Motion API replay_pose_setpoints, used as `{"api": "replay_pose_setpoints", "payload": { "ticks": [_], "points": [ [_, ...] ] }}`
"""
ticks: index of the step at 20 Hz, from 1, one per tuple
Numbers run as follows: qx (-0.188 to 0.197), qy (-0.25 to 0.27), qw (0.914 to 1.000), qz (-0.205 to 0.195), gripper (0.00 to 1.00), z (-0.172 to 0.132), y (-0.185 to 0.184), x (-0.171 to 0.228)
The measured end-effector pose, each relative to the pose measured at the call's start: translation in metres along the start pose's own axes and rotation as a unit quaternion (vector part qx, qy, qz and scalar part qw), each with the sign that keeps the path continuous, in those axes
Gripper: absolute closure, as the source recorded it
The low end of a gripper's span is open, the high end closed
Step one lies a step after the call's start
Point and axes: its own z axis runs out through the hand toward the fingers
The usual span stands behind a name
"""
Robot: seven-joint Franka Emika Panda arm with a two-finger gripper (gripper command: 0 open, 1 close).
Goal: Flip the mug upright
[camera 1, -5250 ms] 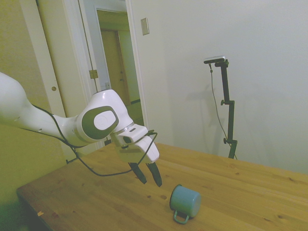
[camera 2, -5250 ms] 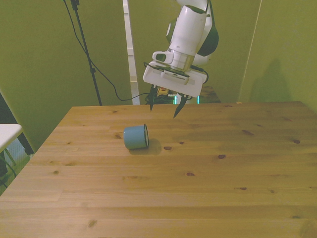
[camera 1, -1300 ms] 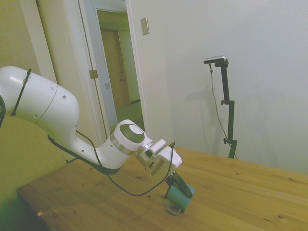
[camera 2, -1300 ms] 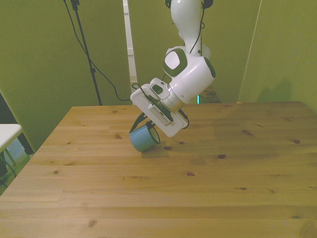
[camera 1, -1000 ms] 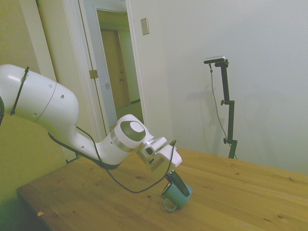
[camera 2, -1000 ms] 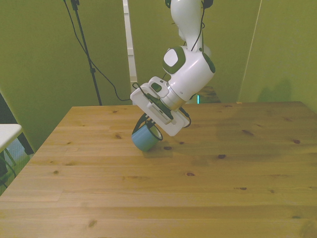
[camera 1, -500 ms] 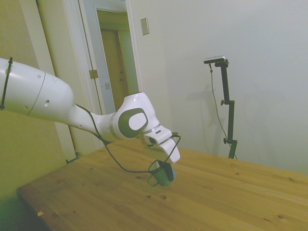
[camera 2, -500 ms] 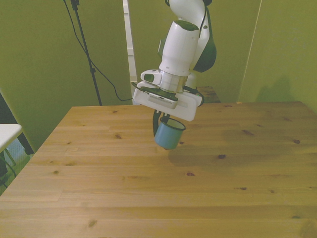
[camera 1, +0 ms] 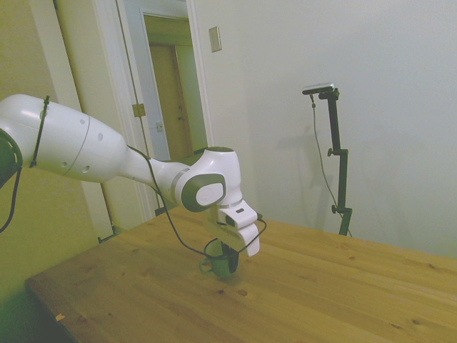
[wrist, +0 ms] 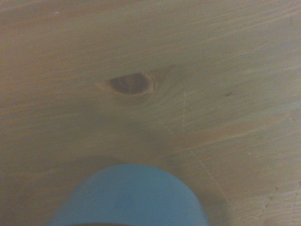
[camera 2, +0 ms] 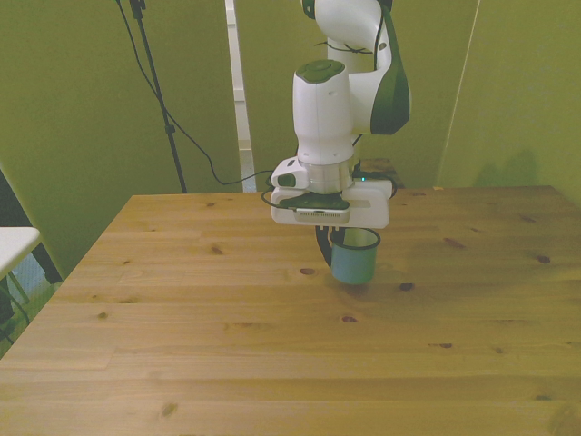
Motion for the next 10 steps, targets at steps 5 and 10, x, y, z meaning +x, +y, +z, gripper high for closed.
{"api": "replay_pose_setpoints", "payload": {
  "ticks": [5,10],
  "points": [
    [-0.01,-0.008,0.9999,-0.005,1.0,0.0077,-0.0063,-0.0023],
    [-0.015,-0.013,0.9998,-0.009,1.0,0.0111,-0.0093,-0.0063]
  ]
}}
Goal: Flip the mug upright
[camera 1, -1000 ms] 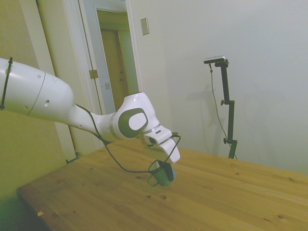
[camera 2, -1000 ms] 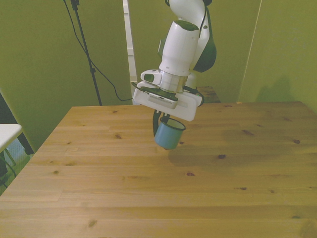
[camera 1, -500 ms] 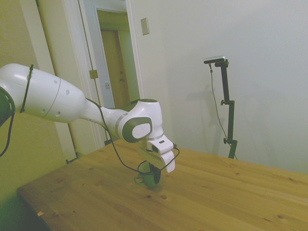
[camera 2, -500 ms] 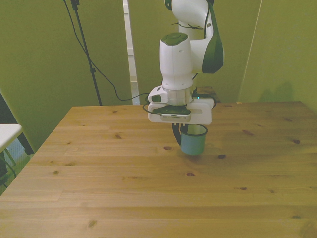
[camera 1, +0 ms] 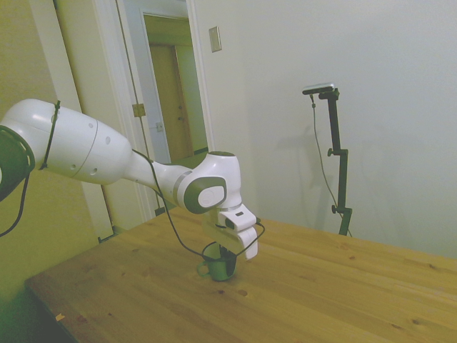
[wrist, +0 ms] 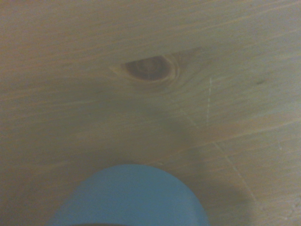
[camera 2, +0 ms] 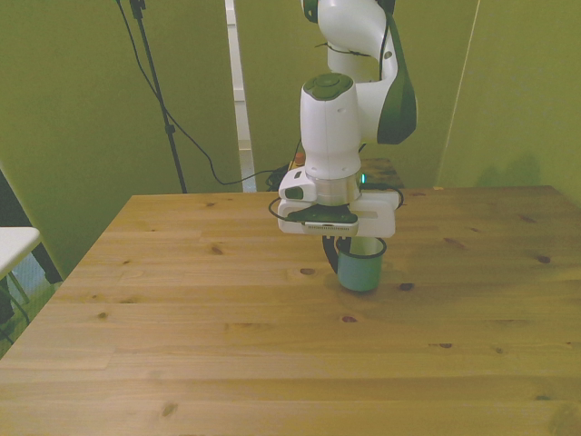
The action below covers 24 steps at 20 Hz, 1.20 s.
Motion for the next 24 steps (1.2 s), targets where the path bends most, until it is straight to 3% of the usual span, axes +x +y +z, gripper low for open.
{"api": "replay_pose_setpoints", "payload": {
  "ticks": [1,2,16,24],
  "points": [
    [-0.001,-0.001,1.0,-0.001,1.0,0.001,-0.001,-0.001],
    [-0.002,-0.001,1.0,-0.002,0.0,0.003,-0.002,-0.002],
    [-0.006,-0.005,0.9999,-0.012,0.0,-0.001,-0.005,-0.005],
    [0.019,0.0,0.999,-0.04,0.0,-0.065,0.028,-0.002]
  ]
}}
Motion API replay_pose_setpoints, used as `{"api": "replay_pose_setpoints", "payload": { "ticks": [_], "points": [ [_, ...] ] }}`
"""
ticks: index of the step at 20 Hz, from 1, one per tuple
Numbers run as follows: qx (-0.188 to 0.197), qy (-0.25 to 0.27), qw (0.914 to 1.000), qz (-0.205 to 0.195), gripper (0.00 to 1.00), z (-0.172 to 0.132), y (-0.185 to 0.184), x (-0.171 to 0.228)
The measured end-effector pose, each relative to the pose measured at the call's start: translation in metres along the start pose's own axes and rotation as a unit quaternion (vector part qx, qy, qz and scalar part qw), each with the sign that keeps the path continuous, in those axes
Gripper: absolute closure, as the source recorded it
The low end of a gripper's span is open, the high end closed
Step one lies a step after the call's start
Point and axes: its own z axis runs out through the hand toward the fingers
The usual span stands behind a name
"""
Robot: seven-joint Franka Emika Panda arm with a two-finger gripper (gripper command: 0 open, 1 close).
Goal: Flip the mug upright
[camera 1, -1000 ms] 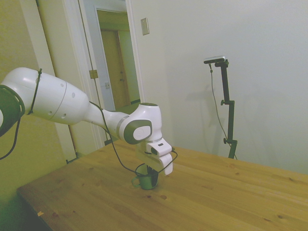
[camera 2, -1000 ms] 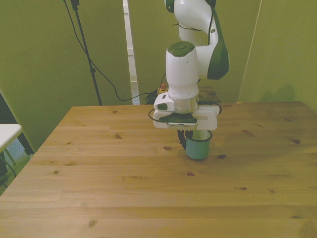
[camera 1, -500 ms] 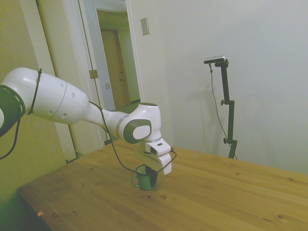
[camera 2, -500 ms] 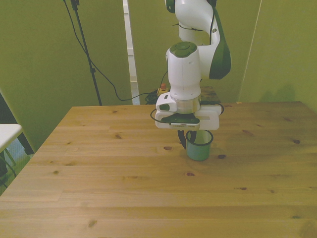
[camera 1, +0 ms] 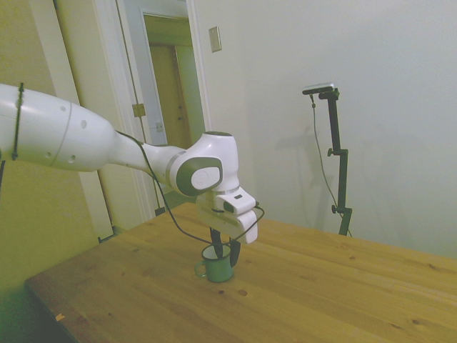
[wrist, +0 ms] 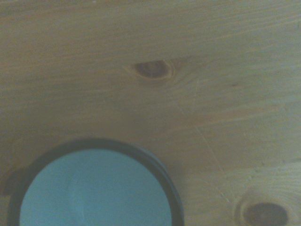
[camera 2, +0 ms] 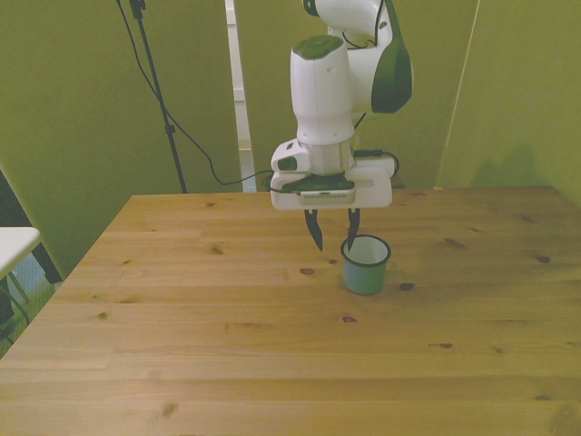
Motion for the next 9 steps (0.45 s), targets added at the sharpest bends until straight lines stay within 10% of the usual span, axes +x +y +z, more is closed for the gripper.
{"api": "replay_pose_setpoints", "payload": {
  "ticks": [9],
  "points": [
    [0.03,0.014,0.9994,-0.013,0.0,-0.064,0.06,-0.064]
  ]
}}
